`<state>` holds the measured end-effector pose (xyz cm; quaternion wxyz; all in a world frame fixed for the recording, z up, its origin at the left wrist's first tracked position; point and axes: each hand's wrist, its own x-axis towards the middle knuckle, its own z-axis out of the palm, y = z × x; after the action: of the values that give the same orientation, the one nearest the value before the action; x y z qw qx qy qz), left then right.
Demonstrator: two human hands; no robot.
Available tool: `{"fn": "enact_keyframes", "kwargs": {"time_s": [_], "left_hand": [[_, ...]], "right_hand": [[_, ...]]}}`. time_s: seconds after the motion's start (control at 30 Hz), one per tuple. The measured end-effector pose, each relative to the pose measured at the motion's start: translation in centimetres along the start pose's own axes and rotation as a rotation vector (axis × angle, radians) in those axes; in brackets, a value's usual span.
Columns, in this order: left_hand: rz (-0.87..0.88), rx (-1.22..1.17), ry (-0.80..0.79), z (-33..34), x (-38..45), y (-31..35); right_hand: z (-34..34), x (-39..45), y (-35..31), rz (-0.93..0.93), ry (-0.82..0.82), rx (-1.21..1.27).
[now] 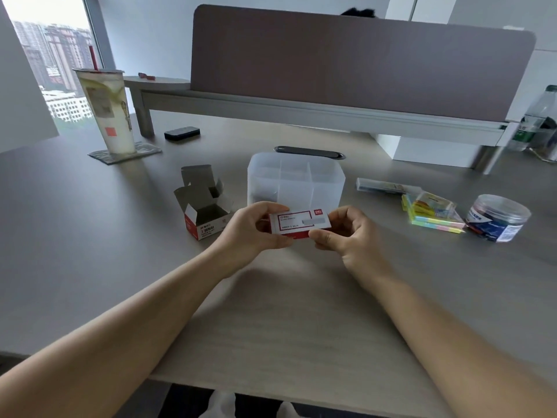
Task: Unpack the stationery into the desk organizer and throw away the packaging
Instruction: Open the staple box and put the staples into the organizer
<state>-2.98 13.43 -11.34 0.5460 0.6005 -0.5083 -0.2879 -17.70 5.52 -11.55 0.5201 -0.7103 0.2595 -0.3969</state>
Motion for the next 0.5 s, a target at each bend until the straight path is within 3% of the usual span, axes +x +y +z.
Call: {"fn": "enact_keyframes", "kwargs": {"time_s": [0.13, 0.5], "left_hand": [[-0.001, -0.034, -0.028, 0.0, 0.4, 0.1], [0.028, 0.072, 0.004, -0.4, 0.1, -0.4]], "right_hand": [[-0.7, 0.1, 0.2, -0.033, 0.037, -0.076], [-2.0, -0.1, -0.4, -0.015, -0.057, -0.122]]}}
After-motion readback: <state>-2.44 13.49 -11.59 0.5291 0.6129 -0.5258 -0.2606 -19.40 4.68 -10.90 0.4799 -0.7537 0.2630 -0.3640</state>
